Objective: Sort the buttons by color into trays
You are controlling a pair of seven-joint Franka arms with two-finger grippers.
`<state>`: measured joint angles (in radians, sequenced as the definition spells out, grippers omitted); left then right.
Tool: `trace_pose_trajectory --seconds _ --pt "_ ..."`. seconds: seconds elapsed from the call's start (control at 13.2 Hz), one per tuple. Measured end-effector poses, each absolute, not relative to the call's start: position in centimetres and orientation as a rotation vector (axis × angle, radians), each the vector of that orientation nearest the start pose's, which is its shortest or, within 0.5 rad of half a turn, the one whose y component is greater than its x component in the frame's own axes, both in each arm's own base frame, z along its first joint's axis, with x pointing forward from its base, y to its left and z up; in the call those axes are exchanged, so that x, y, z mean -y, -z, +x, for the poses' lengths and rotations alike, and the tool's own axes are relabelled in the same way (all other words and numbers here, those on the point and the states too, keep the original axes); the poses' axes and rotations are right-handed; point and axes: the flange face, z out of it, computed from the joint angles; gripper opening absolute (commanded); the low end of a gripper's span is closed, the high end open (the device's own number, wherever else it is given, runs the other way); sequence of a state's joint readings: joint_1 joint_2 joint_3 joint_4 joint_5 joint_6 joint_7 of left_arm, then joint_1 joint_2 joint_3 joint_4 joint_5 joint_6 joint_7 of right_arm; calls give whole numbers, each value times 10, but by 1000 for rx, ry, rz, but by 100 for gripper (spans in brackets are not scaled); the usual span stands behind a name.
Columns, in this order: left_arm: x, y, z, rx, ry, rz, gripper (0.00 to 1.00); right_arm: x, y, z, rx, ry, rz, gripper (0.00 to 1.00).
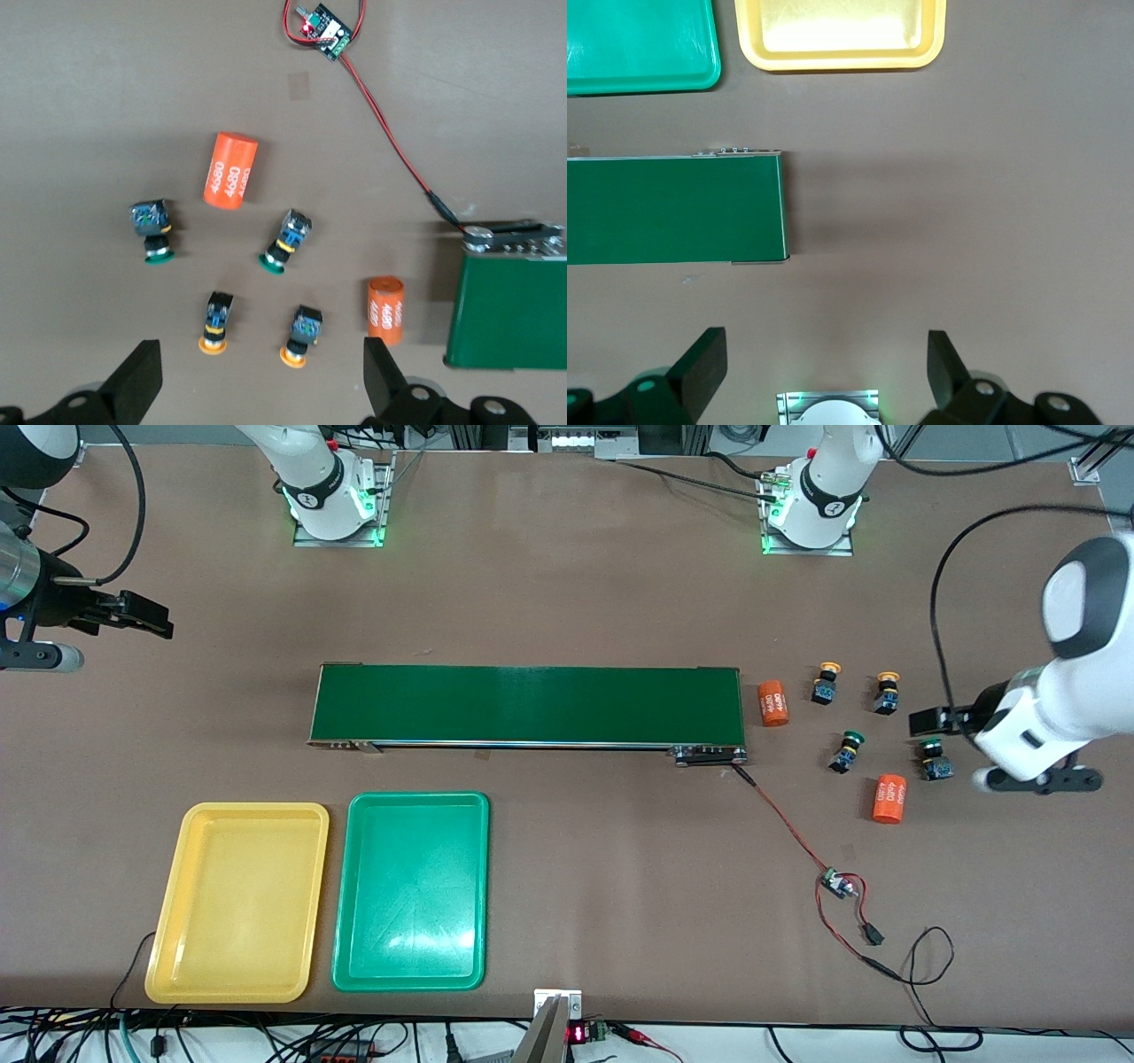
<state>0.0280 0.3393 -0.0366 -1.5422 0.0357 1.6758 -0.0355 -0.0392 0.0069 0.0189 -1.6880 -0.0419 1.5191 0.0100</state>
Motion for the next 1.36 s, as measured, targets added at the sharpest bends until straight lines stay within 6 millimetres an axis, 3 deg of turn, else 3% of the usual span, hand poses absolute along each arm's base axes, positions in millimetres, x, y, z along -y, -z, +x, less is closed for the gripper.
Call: trace_pose_trajectory --seconds 0.45,0.61,0.99,1.29,1.36 --pt "-6 -370 661 31 -332 -3099 100 15 -562 544 -44 -278 -3168 100" --pt "-24 -335 670 45 -317 -3102 100 14 -562 545 -42 -274 -3169 100" --pt "-79 -261 684 -166 -230 -3131 100 13 -560 545 -39 -275 -3168 100" --pt "-81 -213 680 -281 -295 -3137 100 13 -557 546 -39 -285 -3167 100" --pt "-80 -199 678 -305 -311 -3138 87 13 -556 546 -39 -287 -3167 100"
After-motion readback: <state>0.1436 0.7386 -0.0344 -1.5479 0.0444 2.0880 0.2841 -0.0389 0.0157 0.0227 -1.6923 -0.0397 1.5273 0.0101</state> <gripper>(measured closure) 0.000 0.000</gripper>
